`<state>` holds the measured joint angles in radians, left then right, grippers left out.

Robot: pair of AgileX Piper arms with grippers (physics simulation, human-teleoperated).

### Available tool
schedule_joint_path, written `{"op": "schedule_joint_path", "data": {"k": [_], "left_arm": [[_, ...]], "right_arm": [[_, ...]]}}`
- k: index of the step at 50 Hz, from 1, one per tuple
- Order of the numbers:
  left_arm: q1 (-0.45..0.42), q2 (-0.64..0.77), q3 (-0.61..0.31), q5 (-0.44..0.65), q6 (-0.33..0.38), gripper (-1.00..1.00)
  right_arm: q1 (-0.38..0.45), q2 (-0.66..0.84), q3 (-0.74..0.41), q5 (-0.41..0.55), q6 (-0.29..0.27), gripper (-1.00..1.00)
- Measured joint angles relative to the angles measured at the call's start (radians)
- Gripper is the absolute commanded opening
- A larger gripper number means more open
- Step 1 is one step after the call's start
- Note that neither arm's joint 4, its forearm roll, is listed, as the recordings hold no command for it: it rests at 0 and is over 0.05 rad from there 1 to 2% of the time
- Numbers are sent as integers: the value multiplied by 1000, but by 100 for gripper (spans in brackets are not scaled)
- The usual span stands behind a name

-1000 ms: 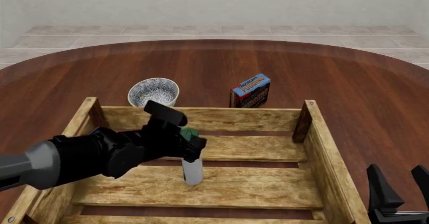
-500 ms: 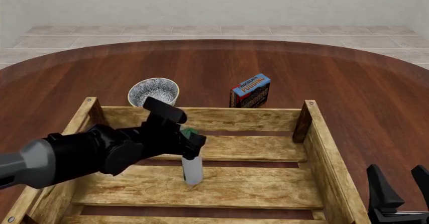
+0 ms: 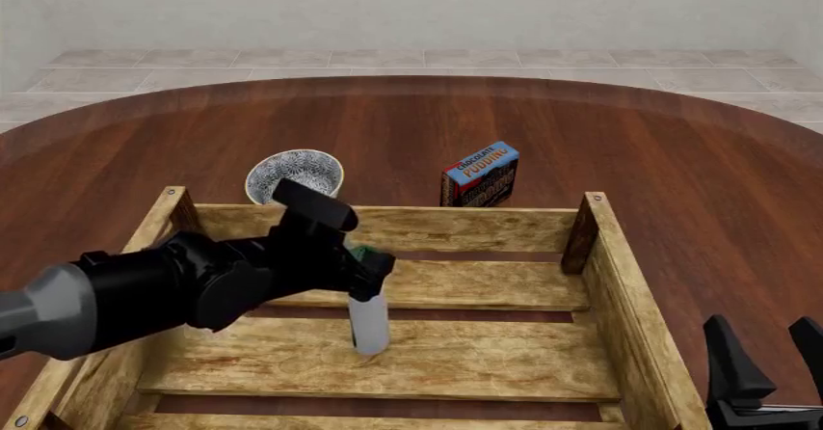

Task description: Pick up the salad dressing and put it in the tray.

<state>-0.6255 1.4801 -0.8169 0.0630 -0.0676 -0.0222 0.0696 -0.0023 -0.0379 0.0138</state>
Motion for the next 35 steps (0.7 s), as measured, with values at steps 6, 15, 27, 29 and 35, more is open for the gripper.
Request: {"op": "schedule_joint_path", "data": {"k": [6, 15, 27, 29, 35], "left_arm": [[0, -3, -4, 4, 3, 100], [0, -9, -10, 12, 9, 100], [-4, -21, -22, 27, 15, 100], [-5, -23, -24, 30, 16, 100], [-6, -31, -34, 41, 21, 100]], "right_arm": [[0, 2, 0, -2, 1, 100], [-1, 0, 1, -1, 1, 100], [-2, 2, 1, -3, 2, 100], [-2, 3, 1, -4, 2, 100], [-3, 4, 1, -5, 3, 100]]}}
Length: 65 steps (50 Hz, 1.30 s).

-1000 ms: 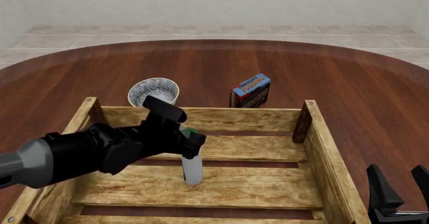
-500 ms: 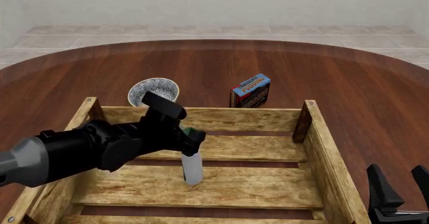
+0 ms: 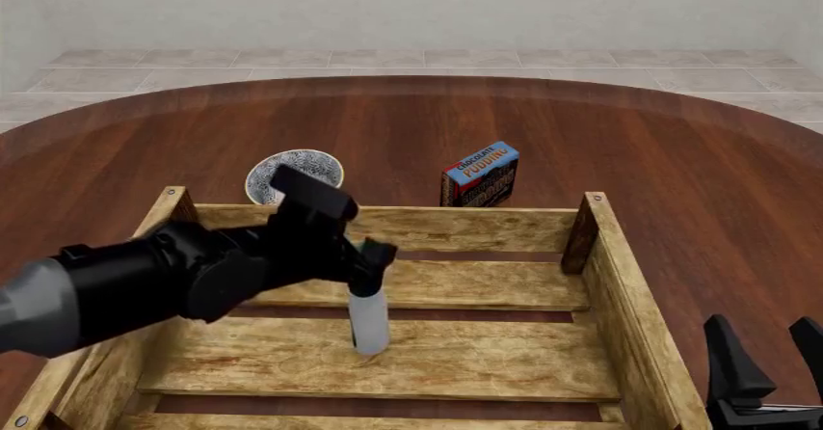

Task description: Pick up the salad dressing and put it in the tray.

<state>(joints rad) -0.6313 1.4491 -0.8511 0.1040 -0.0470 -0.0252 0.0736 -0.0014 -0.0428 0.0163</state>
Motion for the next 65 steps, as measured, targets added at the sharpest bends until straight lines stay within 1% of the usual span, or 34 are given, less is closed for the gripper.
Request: {"op": "schedule_joint_path", "data": {"k": [29, 65], "left_arm": [[-11, -50, -49, 66, 17, 100], [-18, -139, -162, 186, 69, 100]], "right_arm": [[1, 4, 0, -2, -1, 100], [0, 12, -1, -8, 5, 100]]}}
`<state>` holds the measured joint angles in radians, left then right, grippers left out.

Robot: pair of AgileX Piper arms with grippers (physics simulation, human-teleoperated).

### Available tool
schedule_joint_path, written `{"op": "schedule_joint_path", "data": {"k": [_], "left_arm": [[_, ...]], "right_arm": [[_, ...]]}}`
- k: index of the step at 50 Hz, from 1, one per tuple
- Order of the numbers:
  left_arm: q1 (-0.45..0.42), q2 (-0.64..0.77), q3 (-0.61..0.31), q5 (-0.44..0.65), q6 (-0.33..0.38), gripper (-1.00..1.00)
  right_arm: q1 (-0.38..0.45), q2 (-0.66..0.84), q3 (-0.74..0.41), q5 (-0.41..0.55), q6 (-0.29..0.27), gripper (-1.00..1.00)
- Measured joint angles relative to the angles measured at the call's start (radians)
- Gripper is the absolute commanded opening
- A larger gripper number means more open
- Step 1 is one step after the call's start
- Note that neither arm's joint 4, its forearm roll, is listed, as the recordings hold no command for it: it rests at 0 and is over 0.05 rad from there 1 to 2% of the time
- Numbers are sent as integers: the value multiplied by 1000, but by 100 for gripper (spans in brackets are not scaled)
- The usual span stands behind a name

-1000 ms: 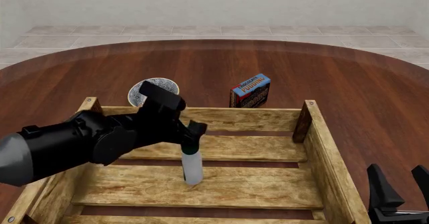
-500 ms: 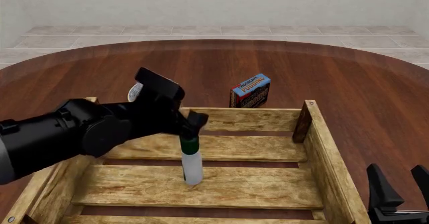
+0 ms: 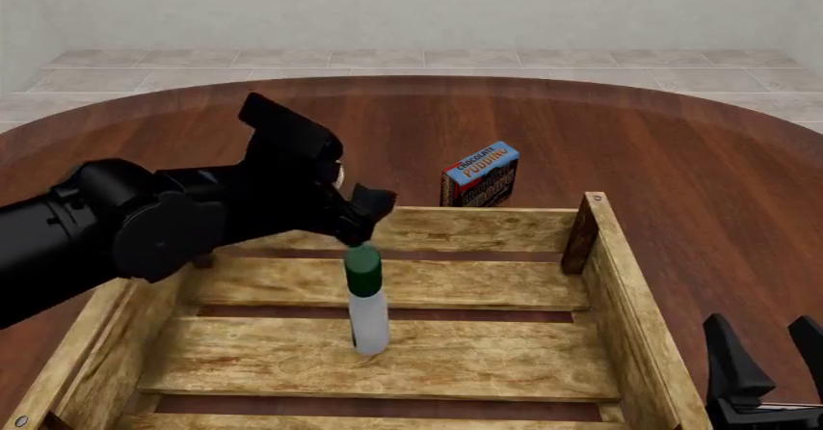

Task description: Pick up the salad dressing and put it in the tray.

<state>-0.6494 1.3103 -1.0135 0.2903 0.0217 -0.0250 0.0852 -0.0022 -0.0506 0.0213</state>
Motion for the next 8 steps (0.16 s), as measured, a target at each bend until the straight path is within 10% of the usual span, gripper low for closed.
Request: {"op": "schedule_joint_path", "data": {"k": [8], "left_arm": [[3, -20, -20, 18, 11, 100]], "right_arm": [[-2, 1, 0, -1, 2, 100]]}}
